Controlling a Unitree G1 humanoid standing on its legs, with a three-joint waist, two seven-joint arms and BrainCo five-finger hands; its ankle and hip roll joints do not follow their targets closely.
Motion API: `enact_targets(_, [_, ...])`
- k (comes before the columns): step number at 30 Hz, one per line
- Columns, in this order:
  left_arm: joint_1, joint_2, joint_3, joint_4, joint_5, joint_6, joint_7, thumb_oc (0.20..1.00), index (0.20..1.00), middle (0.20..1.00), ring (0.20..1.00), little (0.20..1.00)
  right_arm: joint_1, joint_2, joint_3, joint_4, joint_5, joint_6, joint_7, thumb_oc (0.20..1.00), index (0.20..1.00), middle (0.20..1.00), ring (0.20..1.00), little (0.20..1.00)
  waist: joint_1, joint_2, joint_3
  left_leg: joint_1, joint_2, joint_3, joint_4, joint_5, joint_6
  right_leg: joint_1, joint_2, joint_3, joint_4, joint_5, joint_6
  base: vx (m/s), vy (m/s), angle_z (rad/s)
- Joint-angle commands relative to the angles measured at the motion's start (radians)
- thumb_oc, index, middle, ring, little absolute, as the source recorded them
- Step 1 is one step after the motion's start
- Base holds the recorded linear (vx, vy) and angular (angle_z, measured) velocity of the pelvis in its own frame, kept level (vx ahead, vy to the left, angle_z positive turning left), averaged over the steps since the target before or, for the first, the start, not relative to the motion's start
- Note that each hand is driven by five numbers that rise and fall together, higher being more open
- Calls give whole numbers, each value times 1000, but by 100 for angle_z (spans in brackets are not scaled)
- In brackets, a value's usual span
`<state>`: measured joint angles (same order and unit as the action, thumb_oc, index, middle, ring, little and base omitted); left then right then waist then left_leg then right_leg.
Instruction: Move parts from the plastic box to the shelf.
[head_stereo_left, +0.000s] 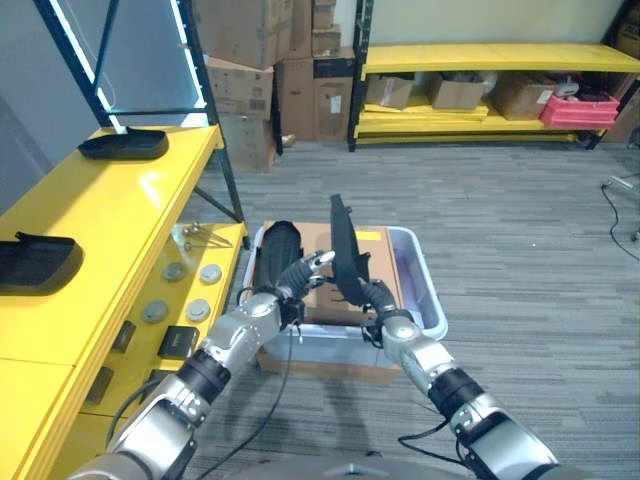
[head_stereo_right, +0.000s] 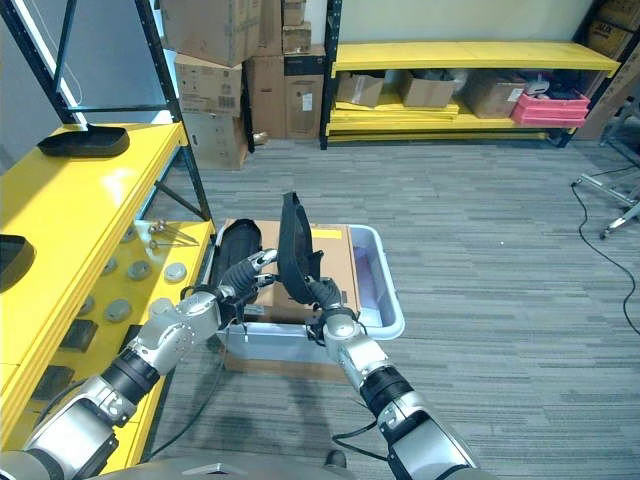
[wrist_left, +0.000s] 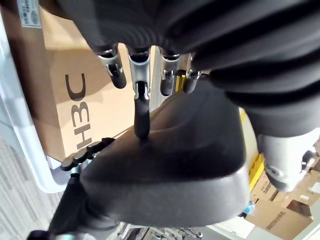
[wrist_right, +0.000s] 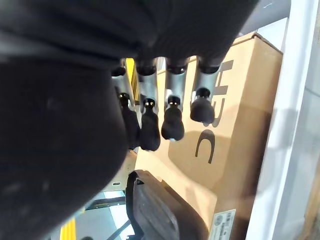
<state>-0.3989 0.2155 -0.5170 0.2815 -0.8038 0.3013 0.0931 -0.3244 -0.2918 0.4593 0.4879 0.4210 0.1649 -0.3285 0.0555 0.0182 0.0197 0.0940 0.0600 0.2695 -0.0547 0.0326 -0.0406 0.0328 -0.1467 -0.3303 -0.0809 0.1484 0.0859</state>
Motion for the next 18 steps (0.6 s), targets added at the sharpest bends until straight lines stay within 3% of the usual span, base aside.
enact_targets(1, [-69, -45, 13, -2, -16, -78, -32, 1000, 1000, 1000, 1000, 1000, -54, -13, -18, -23, -80, -117, 34, 200, 200, 200, 200, 200, 25, -2, -16, -50, 49, -39, 14, -8, -31, 56, -74, -46, 40, -104, 103, 3, 7, 11])
enact_targets(5, [-69, -46, 8, 19, 10, -90, -33, 1000, 1000, 1000, 1000, 1000, -73, -23, -4, -15, -170, -118, 22, 200, 200, 200, 200, 200, 34, -2, -13, -53, 46, -49, 13, -8, -30, 57, -75, -49, 45, -109, 103, 2, 4, 9])
enact_targets(8, [-66, -36, 18, 29, 16, -104, -51, 1000, 1000, 1000, 1000, 1000, -90, -39, 1, -24, -175, -89, 6, 200, 200, 200, 200, 200, 40, -3, -12, -52, 45, -56, 10, -6, -30, 60, -73, -50, 47, -112, 102, 3, 1, 1])
enact_targets(18, [-40, -3, 56, -4, -15, -69, -47, 1000, 1000, 1000, 1000, 1000, -102, -122, -75, 2, -131, -100, -66, 200, 200, 200, 200, 200, 57, -4, -7, -49, 44, -73, 4, 1, -30, 69, -73, -57, 61, -122, 100, 23, 5, 7])
